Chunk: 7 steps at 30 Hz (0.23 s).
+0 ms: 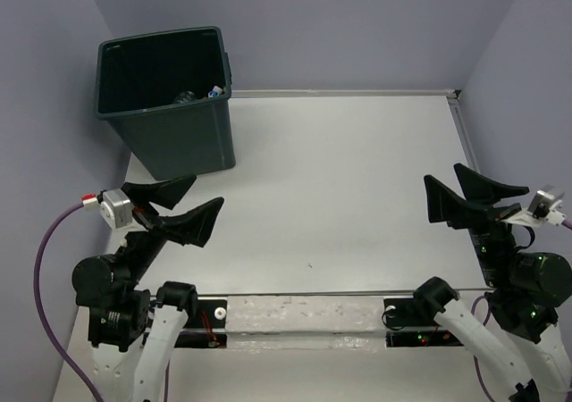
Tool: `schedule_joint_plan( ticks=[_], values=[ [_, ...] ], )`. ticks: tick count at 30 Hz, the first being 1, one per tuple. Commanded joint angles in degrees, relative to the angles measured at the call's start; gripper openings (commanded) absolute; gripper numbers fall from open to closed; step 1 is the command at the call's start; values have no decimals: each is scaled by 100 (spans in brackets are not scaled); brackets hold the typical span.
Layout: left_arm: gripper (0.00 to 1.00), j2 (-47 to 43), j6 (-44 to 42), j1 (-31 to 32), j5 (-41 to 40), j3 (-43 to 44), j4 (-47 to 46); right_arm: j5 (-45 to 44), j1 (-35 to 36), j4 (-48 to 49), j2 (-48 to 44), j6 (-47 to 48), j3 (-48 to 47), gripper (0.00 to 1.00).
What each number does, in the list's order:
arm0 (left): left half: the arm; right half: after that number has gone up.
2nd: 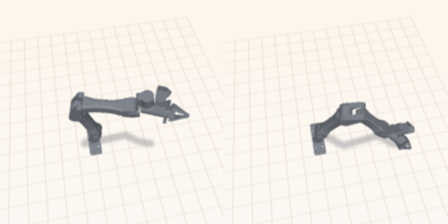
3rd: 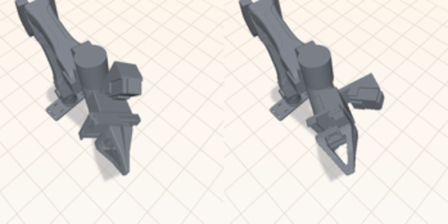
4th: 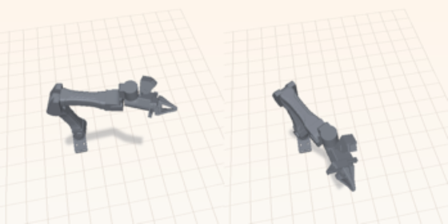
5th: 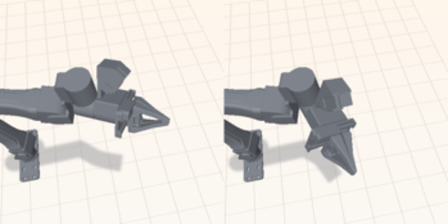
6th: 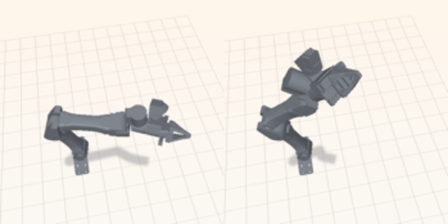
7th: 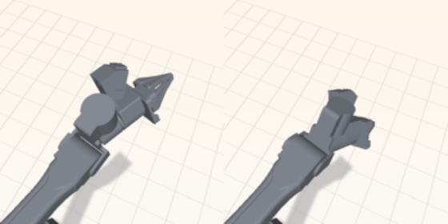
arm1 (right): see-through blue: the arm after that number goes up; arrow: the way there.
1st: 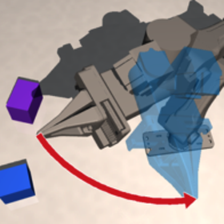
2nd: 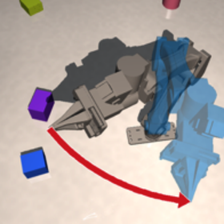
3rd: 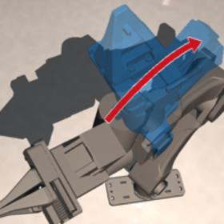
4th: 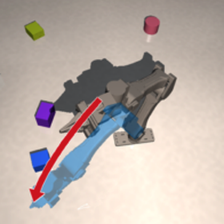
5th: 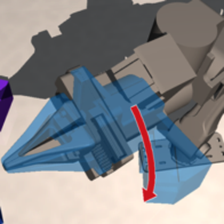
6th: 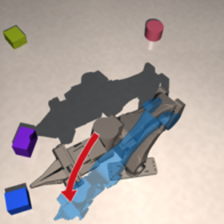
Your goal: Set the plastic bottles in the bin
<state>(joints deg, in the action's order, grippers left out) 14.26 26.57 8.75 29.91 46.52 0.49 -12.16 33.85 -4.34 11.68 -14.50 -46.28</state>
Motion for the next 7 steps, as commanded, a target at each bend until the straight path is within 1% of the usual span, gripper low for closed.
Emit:
schedule_joint_plan(
  ticks=[1, 3, 7],
  values=[
    [99, 121, -204, 74, 147, -3, -58, -181, 43, -208, 255, -132, 6, 100],
    [99, 138, -318, 83, 103, 32, -58, -181, 43, -190, 378, -132, -91, 100],
    [99, 208, -232, 83, -37, 32, 82, -50, 43, -173, 554, -114, -162, 100]
  ],
)
